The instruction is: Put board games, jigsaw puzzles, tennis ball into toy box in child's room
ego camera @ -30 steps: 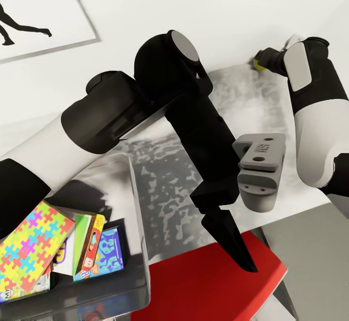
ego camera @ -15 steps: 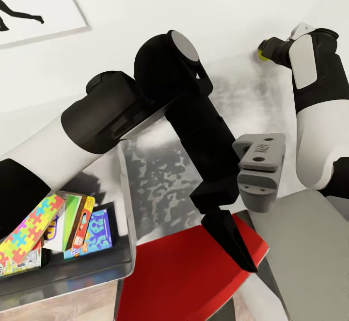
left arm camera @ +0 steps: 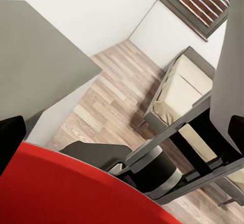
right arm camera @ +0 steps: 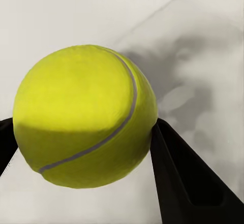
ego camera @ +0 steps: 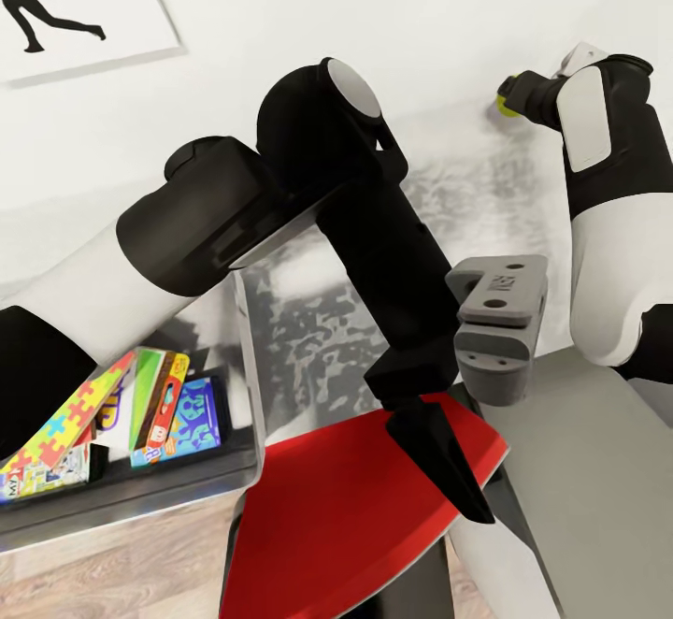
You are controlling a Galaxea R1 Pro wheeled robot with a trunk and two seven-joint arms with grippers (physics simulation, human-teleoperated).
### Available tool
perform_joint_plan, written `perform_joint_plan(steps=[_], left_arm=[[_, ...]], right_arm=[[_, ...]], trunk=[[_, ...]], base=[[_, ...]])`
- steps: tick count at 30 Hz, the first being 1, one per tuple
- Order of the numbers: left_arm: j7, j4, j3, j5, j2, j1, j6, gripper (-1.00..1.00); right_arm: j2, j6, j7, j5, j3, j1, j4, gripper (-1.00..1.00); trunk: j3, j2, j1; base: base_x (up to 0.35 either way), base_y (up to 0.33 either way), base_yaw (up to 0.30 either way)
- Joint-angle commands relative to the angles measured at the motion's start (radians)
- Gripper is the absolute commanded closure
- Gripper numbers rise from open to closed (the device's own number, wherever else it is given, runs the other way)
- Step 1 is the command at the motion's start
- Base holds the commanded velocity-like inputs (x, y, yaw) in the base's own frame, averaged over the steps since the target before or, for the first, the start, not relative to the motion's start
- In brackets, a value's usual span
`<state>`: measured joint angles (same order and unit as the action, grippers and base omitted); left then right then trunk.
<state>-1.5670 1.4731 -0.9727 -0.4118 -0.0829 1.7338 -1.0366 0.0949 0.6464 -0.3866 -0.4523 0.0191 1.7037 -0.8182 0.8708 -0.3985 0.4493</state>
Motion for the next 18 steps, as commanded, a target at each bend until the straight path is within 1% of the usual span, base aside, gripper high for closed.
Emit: perform_joint_plan(steps=[1,15,18], left_arm=[[-0.004,0.000,-0.001,0.000,0.000,0.001,-0.011,-1.00],[-0.004,0.000,0.000,0.000,0.000,0.001,-0.011,-1.00],[-0.004,0.000,-0.001,0.000,0.000,0.001,-0.011,-1.00]], right_arm=[[0.000,0.001,-0.011,-0.014,-0.001,0.001,-0.001,1.00],[0.000,0.004,-0.012,-0.014,0.001,0.001,-0.002,1.00],[0.000,0.004,-0.012,-0.015,0.001,0.000,-0.002,1.00]], trunk=[[0.000,-0.001,0.001],[-0.023,-0.001,0.001],[-0.028,-0.001,0.001]], base=[[-0.004,0.000,0.000],[-0.001,0.000,-0.020],[-0.055,0.036,-0.001]])
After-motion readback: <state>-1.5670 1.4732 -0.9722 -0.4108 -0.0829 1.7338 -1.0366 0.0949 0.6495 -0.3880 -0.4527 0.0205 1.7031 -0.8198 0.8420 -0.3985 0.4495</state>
